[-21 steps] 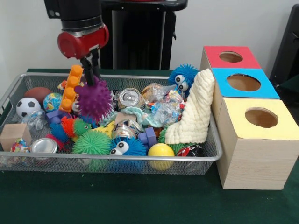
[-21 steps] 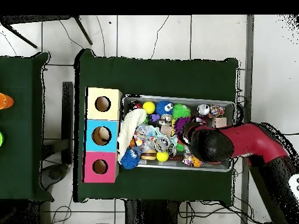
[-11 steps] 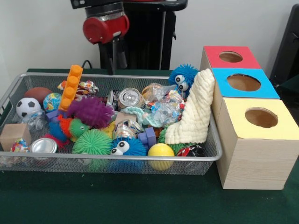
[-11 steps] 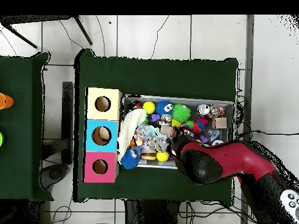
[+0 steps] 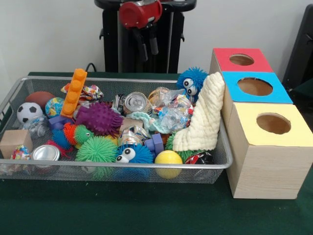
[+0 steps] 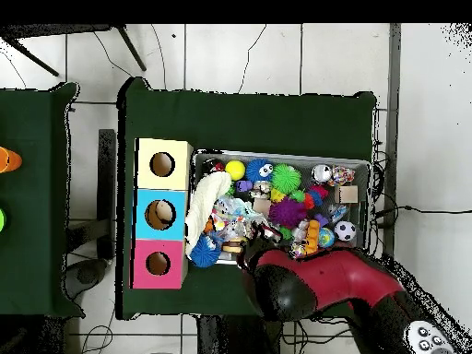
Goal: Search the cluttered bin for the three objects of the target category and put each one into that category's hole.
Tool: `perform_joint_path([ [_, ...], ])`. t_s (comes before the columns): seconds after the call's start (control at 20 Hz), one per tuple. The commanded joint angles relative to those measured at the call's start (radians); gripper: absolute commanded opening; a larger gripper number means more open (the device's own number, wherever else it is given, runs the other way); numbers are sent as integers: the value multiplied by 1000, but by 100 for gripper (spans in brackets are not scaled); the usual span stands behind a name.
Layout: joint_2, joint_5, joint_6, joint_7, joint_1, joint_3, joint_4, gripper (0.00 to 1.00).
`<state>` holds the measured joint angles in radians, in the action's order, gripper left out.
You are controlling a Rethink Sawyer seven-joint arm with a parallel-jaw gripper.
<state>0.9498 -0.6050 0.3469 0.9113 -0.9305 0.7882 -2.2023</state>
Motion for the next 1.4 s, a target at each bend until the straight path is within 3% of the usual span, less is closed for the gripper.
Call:
perform_joint_path([
  [0.05, 20, -20, -127, 401, 154, -253, -63, 100],
  [0.25, -29, -26, -170, 415, 220, -367, -18, 100],
  [0.6, -122, -3, -169, 383, 253, -434, 76, 100],
  [0.9, -191, 11, -162, 341, 225, -442, 145, 100],
  [1.1, -255, -15, -218, 326, 215, -460, 182, 100],
  [1.4, -373, -37, -351, 346, 261, -529, 246, 100],
])
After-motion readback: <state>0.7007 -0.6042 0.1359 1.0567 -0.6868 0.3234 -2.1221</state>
